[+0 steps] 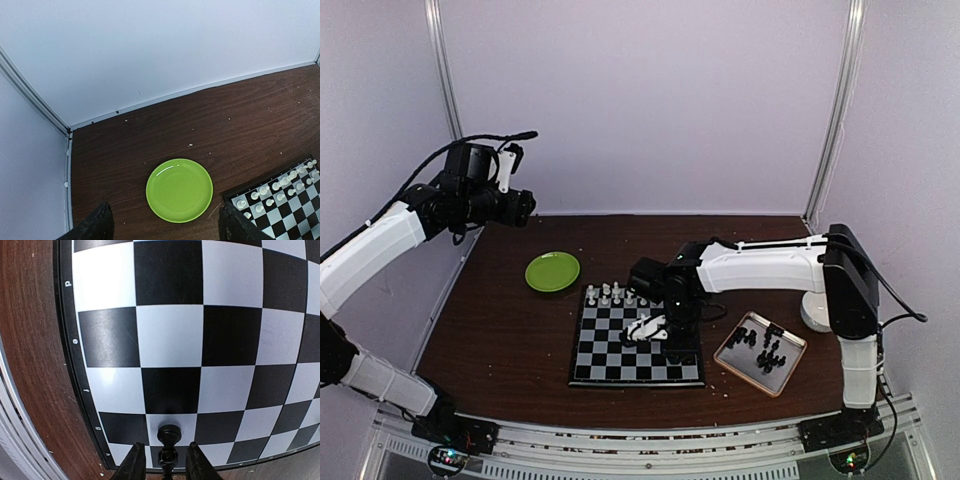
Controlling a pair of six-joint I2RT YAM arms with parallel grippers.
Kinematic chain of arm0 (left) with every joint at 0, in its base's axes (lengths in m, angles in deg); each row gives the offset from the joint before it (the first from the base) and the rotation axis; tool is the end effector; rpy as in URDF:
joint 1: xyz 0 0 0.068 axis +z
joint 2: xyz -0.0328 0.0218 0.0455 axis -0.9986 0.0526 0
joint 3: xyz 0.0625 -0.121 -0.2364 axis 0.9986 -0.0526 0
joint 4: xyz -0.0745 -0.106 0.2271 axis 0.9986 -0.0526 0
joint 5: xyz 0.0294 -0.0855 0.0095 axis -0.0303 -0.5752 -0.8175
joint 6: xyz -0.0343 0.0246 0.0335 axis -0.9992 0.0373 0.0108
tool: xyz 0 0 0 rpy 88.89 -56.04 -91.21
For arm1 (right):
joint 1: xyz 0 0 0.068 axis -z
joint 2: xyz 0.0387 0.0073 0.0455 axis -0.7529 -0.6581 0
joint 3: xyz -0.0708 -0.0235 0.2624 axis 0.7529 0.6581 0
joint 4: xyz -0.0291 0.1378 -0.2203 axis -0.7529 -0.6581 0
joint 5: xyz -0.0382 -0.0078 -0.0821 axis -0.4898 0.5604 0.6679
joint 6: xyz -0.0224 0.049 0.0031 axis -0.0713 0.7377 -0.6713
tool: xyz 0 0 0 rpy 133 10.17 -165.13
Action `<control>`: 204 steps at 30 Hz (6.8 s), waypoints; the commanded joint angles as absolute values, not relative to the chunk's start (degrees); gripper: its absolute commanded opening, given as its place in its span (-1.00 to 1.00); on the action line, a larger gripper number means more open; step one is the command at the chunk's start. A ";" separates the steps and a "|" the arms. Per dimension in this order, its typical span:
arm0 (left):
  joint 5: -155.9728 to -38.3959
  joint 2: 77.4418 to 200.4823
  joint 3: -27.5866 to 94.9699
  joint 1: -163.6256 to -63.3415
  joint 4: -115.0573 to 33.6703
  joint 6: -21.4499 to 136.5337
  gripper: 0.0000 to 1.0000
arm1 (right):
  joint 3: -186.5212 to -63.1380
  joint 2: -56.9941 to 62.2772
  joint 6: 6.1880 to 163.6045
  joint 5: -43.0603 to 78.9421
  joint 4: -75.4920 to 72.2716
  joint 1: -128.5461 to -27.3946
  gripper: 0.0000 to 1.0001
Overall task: Set up the chess pieces on the board
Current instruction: Place the pawn at b7, then pick up the pawn from the storage box, then place the pawn at c7.
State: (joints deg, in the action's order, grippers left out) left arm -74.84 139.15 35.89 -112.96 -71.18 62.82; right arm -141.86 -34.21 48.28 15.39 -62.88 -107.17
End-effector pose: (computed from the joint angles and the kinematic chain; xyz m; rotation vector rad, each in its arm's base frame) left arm 0.2689 -0.1213 0.3704 0.2068 2.0615 -0.0890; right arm 0.2027 0.3406 0.1875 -2.1774 2.2397 0.2894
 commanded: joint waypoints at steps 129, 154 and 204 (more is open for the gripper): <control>-79.78 143.01 36.40 -113.16 -69.40 62.00 0.47 | -148.11 -28.62 50.00 12.49 -65.94 -103.67 -0.92; -79.68 142.51 36.41 -113.13 -69.43 61.98 0.47 | -152.48 -38.42 49.85 11.17 -68.43 -107.86 -0.88; -79.96 142.39 36.41 -113.13 -69.43 61.97 0.47 | -153.07 -41.67 50.48 14.10 -67.12 -108.27 -0.68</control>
